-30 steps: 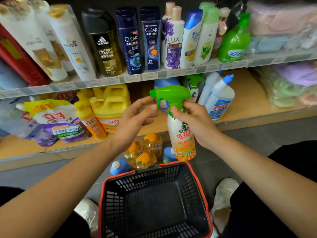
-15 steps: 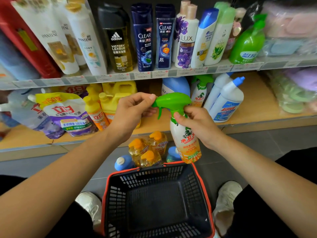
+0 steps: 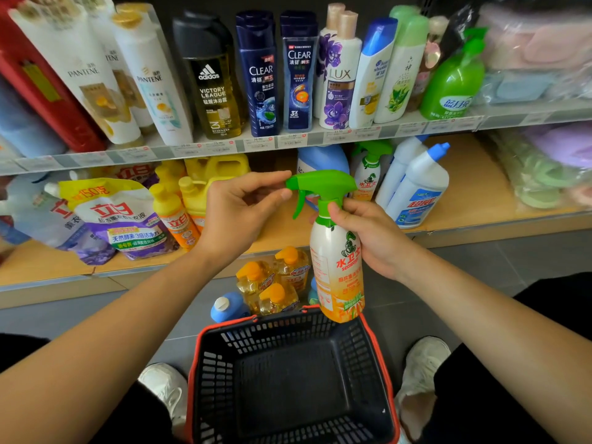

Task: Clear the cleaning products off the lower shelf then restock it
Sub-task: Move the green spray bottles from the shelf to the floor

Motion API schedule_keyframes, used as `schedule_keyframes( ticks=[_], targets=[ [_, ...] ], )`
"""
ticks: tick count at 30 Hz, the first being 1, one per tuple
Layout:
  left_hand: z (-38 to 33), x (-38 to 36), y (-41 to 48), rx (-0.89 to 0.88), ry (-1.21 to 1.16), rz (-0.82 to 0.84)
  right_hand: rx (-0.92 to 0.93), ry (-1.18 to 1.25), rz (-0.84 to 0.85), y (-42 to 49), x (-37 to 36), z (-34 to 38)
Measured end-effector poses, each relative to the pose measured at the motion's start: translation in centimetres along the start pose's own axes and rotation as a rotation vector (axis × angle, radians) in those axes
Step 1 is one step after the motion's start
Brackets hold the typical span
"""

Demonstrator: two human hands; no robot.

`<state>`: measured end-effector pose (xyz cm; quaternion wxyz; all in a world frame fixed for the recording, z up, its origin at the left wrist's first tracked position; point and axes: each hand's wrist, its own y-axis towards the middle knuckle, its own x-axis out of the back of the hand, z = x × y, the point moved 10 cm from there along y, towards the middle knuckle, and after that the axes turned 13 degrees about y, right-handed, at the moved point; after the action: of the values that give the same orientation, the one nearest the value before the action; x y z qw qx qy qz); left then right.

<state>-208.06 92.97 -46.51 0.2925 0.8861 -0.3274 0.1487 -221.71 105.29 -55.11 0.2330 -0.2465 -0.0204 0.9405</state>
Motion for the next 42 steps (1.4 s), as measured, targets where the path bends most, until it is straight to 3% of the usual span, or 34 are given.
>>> schedule_keyframes(
  ticks=[15,21,30,36,42],
  targets=[
    [0.3,-0.9,0.4,0.03,-0.116,0.175,-0.075,0.108,0.046,-0.3,-1.1,-0.3],
    [1.1,-0.9,0.3,0.075,-0.029,0.154,-0.028,0.016,0.03,-0.5,-1.0,-0.6],
    [2.8,-0.8,0.1,0.234,-0.079,0.072,0.129,-0.106,-0.098,-0.5,0.6,1.5],
    [5.6,-5.8,-3.0,0.428,-0.037,0.459,0.245,-0.137,-0.207,-1.0,1.7,3.2],
    [5.8,-11.6,-7.7,0.366,0.077,0.805,0.268,-0.005,-0.264,-1.4,2.4,4.0]
  ],
)
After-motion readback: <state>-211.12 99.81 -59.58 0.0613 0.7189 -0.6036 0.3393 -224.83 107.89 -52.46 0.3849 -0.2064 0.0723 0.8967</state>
